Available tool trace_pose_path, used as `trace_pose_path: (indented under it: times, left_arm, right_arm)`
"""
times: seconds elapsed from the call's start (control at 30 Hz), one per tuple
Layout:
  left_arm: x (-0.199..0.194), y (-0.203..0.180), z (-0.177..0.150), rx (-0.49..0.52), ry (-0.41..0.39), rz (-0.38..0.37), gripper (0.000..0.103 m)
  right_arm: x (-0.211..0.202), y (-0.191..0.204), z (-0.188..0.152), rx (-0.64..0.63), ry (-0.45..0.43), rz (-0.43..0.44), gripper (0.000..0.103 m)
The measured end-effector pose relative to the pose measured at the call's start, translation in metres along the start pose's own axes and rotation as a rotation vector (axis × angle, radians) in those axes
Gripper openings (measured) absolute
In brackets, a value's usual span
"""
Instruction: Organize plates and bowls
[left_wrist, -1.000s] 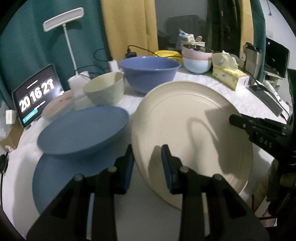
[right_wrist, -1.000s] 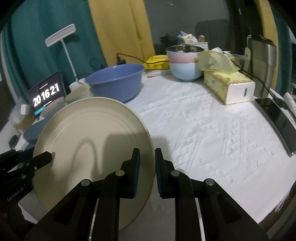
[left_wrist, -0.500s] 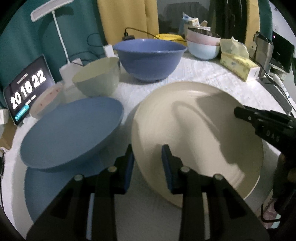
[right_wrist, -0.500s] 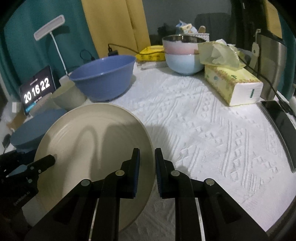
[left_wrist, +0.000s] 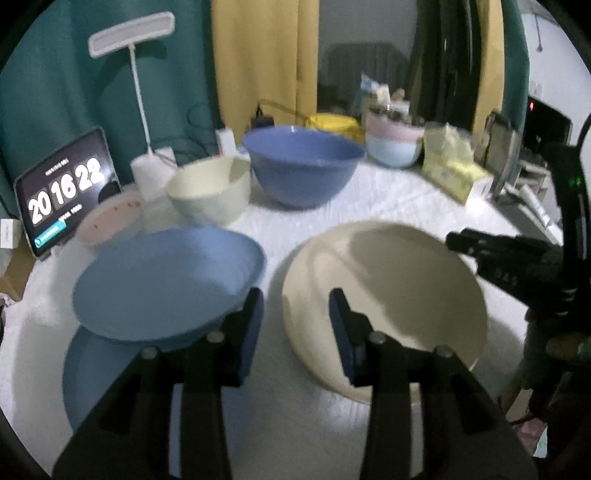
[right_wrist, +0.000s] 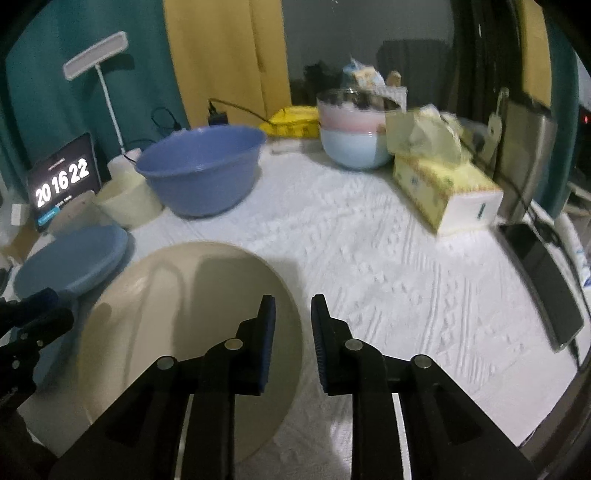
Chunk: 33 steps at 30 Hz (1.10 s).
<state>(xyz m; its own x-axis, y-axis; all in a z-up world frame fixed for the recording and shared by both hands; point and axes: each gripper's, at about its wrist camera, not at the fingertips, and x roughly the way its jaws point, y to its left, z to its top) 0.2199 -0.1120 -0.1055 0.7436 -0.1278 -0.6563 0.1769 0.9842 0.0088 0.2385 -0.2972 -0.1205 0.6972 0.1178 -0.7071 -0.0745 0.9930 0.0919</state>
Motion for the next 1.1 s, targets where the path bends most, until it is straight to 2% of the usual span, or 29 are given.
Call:
trace_pose_path:
  times: [0.13, 0.47, 0.9, 1.1]
  left_arm:
    - [-0.019, 0.016, 0.003, -0.035, -0.07, 0.018, 0.042]
    - [-0.041, 0.063, -0.003, -0.13, -0.122, 0.078, 0.044]
    - [-0.044, 0.117, -0.008, -0.211, -0.123, 0.173, 0.044]
    - [-0.04, 0.141, -0.011, -0.259, -0.114, 0.193, 0.045]
  right_arm:
    - [-0.009, 0.016, 0.006, -0.026, -0.024, 0.021, 0.026]
    - [-0.021, 0.055, 0.017, -0.079, -0.054, 0.07, 0.026]
    - [-0.021, 0.101, 0.035, -0.142, -0.067, 0.099, 0.026]
    - [-0.014, 0.118, 0.04, -0.162, -0.057, 0.112, 0.026]
